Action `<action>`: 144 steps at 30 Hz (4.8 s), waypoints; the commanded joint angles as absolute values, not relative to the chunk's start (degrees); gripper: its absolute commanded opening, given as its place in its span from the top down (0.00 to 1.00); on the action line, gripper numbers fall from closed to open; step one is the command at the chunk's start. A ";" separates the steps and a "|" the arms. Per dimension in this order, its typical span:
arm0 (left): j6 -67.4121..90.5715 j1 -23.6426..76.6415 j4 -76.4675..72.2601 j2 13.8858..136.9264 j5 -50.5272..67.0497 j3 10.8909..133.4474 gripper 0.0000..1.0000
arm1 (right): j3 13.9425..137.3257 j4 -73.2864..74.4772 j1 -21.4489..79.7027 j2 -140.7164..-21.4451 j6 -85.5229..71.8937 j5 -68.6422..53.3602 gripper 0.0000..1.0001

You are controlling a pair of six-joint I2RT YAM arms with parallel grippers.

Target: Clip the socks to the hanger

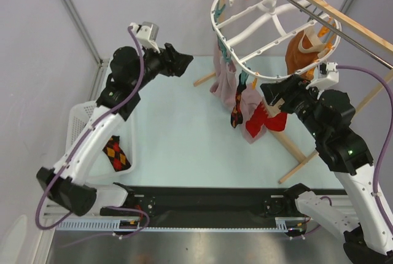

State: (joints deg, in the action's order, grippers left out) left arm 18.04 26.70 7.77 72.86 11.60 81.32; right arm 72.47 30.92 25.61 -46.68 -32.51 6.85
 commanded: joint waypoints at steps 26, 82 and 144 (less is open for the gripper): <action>8.87 23.03 -16.87 122.08 26.63 120.76 0.45 | 91.14 42.98 25.49 -41.93 -21.71 -10.29 0.21; 4.22 34.53 -14.43 91.86 7.31 87.45 1.00 | 87.01 39.46 25.49 -41.57 -30.41 -14.68 0.22; 29.10 39.20 1.00 51.42 -6.26 49.58 0.30 | 78.93 42.63 19.51 -47.82 -20.74 -10.02 0.18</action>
